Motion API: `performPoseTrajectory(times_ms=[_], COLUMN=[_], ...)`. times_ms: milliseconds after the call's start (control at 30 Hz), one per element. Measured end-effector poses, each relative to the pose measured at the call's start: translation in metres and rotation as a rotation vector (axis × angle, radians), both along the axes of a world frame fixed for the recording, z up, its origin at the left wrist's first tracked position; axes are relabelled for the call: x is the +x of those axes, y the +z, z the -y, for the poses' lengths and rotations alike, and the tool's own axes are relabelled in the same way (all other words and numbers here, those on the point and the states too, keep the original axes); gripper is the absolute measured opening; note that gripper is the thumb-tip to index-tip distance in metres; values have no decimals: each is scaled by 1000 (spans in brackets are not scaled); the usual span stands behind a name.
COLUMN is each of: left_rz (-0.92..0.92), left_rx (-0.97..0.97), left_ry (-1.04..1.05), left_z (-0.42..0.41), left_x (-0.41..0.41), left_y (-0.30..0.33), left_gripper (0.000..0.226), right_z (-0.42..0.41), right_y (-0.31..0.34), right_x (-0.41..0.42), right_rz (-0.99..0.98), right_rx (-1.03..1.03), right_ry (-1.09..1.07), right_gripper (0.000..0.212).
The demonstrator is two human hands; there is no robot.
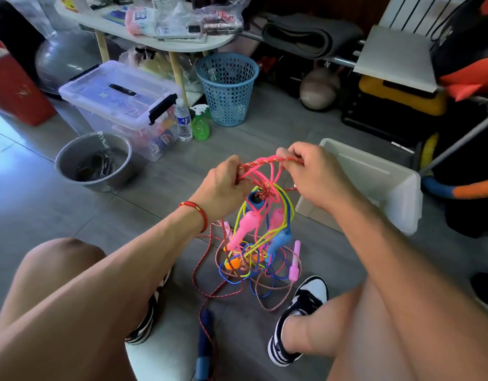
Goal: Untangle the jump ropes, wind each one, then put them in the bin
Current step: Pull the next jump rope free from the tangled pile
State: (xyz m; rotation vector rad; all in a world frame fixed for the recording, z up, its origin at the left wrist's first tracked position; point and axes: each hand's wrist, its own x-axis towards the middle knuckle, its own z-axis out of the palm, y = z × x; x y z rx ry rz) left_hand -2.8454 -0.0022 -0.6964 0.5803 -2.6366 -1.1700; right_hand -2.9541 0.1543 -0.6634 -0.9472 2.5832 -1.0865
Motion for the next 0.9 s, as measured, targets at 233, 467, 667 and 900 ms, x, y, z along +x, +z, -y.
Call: performPoseTrajectory(times_ms=[233, 467, 667, 900], left_rz=[-46, -25, 136, 79], left_rx=[219, 224, 651, 115], left_ry=[26, -49, -124, -146], left_z=[12, 21, 1, -13], left_x=[-3, 1, 8, 13], left_y=[-7, -19, 1, -2], left_gripper=[23, 16, 36, 27], right_z=[-12, -22, -24, -20], right_y=[2, 5, 1, 3], right_x=[-3, -5, -6, 4], right_rz=[9, 307, 220, -6], right_rx=[458, 60, 64, 117], right_ry=[301, 298, 310, 403], right_gripper=[12, 22, 22, 17])
